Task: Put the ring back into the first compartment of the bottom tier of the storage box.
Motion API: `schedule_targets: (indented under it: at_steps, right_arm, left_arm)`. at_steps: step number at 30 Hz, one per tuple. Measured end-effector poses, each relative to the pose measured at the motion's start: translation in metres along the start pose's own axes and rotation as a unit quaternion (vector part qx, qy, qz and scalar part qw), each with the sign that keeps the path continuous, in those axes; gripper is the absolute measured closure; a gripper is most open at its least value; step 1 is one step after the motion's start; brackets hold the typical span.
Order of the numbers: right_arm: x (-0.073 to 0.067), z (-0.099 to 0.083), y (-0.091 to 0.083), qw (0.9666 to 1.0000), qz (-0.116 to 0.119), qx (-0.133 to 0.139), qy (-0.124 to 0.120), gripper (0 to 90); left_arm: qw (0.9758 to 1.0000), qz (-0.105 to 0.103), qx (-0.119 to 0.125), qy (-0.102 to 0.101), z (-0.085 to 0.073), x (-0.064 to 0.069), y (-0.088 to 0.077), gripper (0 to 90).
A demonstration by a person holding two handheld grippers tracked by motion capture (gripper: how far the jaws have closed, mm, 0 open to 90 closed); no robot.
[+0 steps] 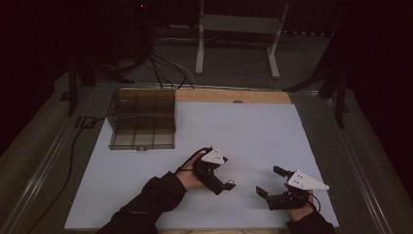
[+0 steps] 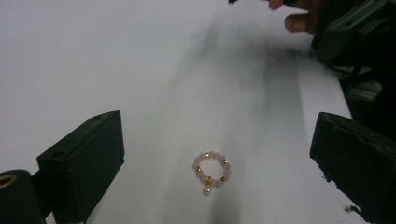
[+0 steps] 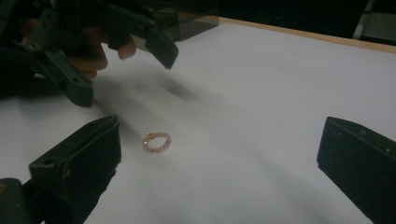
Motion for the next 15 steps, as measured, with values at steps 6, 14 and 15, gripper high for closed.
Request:
schedule_targets:
  at_steps: [6, 14, 15]
  right_arm:
    - [0.000, 0.000, 0.000, 1.0000, 0.000, 0.000, 0.001, 0.0]
    - [0.001, 0.000, 0.000, 1.0000, -0.001, -0.001, 0.002, 0.0]
    - [0.001, 0.000, 0.000, 1.0000, 0.000, -0.001, 0.002, 0.0]
  left_arm:
    - [0.9996, 0.019, -0.021, -0.006, -0.004, -0.003, 0.007, 16.1]
    - [0.9993, 0.017, -0.030, -0.015, -0.006, -0.007, 0.012, 33.1]
    - [0.9992, 0.018, -0.032, -0.015, -0.007, -0.007, 0.012, 35.4]
Point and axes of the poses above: each handheld gripper's, and its own axes: y roughly forward along the jaws, z roughly out of its top, x roughly to its right, the point moved 10 cm from there along y, roughly forward along the jaws, and after that the axes turned 12 degrees about -x, right-handed, at the moved point
